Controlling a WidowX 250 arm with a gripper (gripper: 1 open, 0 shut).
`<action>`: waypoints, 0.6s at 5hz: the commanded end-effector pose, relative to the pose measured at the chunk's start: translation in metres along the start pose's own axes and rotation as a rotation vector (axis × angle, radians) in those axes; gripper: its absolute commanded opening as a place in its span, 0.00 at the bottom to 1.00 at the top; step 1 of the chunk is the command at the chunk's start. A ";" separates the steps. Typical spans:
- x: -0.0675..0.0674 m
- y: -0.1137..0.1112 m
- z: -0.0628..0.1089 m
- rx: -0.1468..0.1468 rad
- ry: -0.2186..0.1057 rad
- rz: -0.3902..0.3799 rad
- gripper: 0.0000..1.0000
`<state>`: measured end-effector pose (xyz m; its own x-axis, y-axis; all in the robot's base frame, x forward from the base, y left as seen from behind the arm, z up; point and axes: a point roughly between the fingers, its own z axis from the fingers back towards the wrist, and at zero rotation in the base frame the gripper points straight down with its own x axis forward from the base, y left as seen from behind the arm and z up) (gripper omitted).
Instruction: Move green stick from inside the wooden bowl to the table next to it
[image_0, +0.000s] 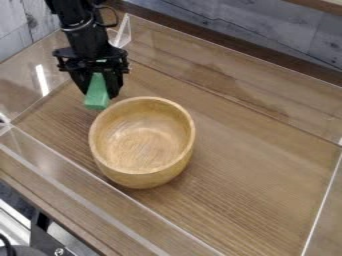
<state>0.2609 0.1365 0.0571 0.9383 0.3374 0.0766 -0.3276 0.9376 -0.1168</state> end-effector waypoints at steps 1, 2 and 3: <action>0.015 0.006 0.011 0.023 -0.065 0.002 0.00; 0.017 0.008 0.009 0.029 -0.068 0.004 0.00; 0.018 0.009 0.006 0.034 -0.068 0.005 0.00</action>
<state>0.2649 0.1422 0.0492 0.9359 0.3417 0.0858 -0.3331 0.9376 -0.1003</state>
